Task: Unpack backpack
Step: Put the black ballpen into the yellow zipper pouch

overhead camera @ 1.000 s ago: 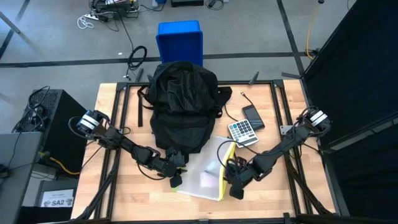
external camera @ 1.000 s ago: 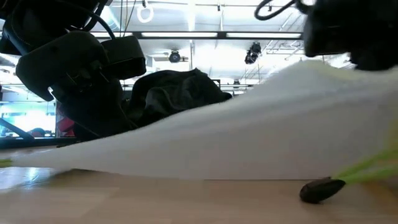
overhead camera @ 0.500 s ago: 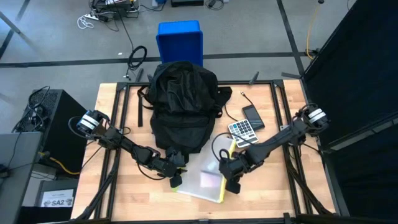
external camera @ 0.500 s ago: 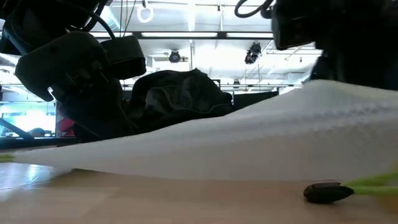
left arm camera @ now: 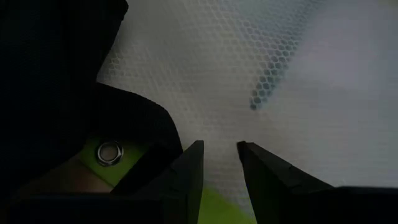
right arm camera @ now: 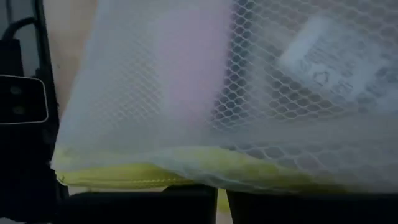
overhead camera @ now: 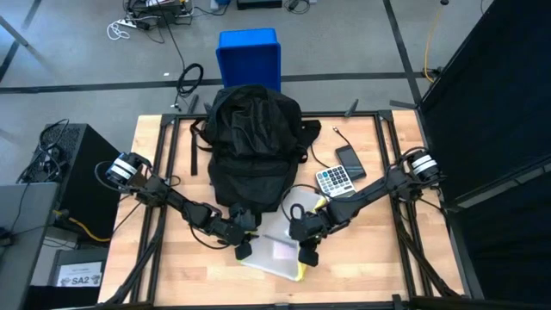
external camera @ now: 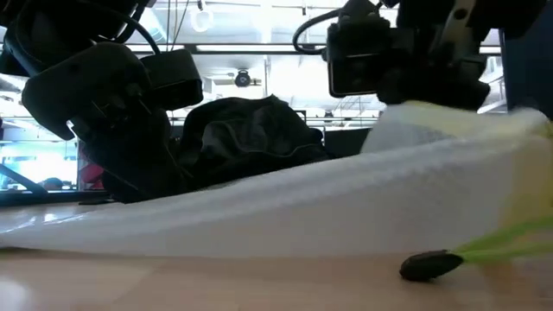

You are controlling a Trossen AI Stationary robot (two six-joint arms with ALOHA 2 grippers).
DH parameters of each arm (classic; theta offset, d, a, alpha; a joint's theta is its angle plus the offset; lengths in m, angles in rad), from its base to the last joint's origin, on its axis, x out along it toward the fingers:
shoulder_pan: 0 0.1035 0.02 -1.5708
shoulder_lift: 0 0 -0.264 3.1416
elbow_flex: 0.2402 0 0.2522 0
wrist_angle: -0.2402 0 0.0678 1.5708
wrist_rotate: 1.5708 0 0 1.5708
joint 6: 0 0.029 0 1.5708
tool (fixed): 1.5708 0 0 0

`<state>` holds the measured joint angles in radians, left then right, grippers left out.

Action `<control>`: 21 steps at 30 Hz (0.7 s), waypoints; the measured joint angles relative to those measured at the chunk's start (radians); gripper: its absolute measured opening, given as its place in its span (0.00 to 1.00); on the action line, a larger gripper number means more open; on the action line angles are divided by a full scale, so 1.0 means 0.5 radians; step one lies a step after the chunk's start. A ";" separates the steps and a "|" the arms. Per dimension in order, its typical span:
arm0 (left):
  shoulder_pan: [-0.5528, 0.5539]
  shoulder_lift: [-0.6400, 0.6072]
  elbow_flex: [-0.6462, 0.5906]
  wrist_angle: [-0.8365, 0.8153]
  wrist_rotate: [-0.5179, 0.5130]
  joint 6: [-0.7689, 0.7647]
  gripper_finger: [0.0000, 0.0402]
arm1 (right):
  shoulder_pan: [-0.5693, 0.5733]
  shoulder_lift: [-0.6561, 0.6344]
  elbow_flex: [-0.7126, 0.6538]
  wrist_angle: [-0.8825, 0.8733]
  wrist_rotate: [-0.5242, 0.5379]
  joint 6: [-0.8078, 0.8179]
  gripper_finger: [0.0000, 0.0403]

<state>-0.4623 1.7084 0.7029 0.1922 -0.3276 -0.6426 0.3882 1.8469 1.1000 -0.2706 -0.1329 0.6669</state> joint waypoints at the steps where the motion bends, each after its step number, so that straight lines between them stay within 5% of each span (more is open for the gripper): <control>1: -0.001 0.000 0.000 0.001 0.000 0.001 0.22 | -0.003 0.000 0.000 0.020 0.016 -0.017 0.01; 14: 0.000 0.000 0.000 0.011 -0.001 0.000 0.22 | -0.010 -0.042 0.000 0.472 0.095 -0.198 0.01; 21: 0.000 0.000 0.000 0.012 -0.001 -0.002 0.22 | -0.007 -0.079 0.000 0.320 -0.059 -0.095 0.18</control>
<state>-0.4622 1.7084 0.7029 0.1982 -0.3279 -0.6437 0.3845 1.8074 1.1000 -0.1104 -0.1625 0.6196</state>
